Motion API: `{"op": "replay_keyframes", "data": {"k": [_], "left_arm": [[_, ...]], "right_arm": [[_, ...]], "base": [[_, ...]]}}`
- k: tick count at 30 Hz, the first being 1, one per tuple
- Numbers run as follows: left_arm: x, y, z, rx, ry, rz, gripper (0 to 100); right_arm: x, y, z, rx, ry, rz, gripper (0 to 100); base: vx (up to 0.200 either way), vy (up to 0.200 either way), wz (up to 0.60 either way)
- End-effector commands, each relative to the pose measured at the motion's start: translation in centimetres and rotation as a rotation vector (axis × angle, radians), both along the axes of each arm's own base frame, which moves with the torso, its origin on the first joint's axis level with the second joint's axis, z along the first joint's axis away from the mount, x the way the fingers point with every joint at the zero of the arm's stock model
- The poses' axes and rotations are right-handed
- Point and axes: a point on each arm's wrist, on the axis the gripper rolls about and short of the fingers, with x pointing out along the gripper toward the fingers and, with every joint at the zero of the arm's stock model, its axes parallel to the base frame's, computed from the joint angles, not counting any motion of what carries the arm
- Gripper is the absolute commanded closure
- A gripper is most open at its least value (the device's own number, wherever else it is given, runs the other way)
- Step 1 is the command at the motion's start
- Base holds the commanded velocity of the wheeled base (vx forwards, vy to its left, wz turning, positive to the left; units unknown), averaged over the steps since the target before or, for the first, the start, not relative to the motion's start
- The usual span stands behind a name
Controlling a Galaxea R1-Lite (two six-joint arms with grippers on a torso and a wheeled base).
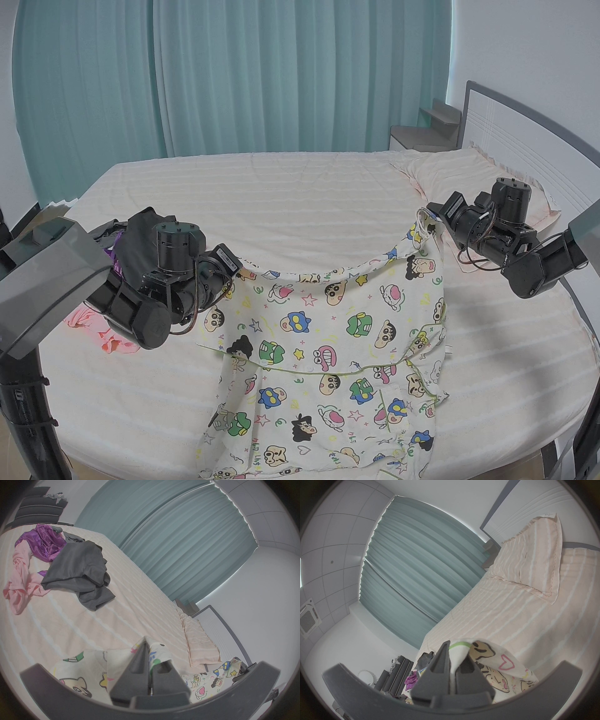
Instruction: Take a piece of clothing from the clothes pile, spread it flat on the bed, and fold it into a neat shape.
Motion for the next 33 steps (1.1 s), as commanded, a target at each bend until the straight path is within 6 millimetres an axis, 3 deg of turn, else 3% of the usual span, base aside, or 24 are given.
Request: {"op": "replay_keyframes", "data": {"k": [1, 11, 26, 27, 29, 30, 33], "left_arm": [[0.9, -0.2, -1.9, 0.014, 0.034, 0.003, 100], [2.1, -0.7, -4.4, 0.033, 0.068, 0.005, 100], [5.8, -1.2, -7.9, 0.050, 0.067, 0.064, 100], [5.8, -1.2, -8.0, 0.051, 0.067, 0.067, 0], [6.1, -1.2, -8.5, 0.059, 0.069, 0.086, 0], [6.4, -0.9, -8.7, 0.063, 0.065, 0.110, 0], [7.3, -0.2, -8.7, 0.066, 0.044, 0.165, 0]], "right_arm": [[1.1, -0.2, -2.3, -0.008, 0.045, -0.011, 100], [2.2, -0.4, -6.2, -0.018, 0.098, -0.025, 100], [5.0, 0.3, -10.8, -0.044, 0.147, -0.110, 100], [5.0, 0.3, -10.8, -0.044, 0.147, -0.110, 100], [5.1, 0.5, -11.2, -0.046, 0.150, -0.108, 100], [5.4, 0.6, -11.0, -0.039, 0.138, -0.105, 0], [6.0, 0.8, -11.4, -0.039, 0.136, -0.110, 0]], "base": [[0.000, 0.000, 0.00], [0.060, 0.000, 0.00], [0.000, 0.000, 0.00], [0.000, 0.000, 0.00], [0.000, 0.000, 0.00], [0.000, 0.000, 0.00], [0.000, 0.000, 0.00]]}}
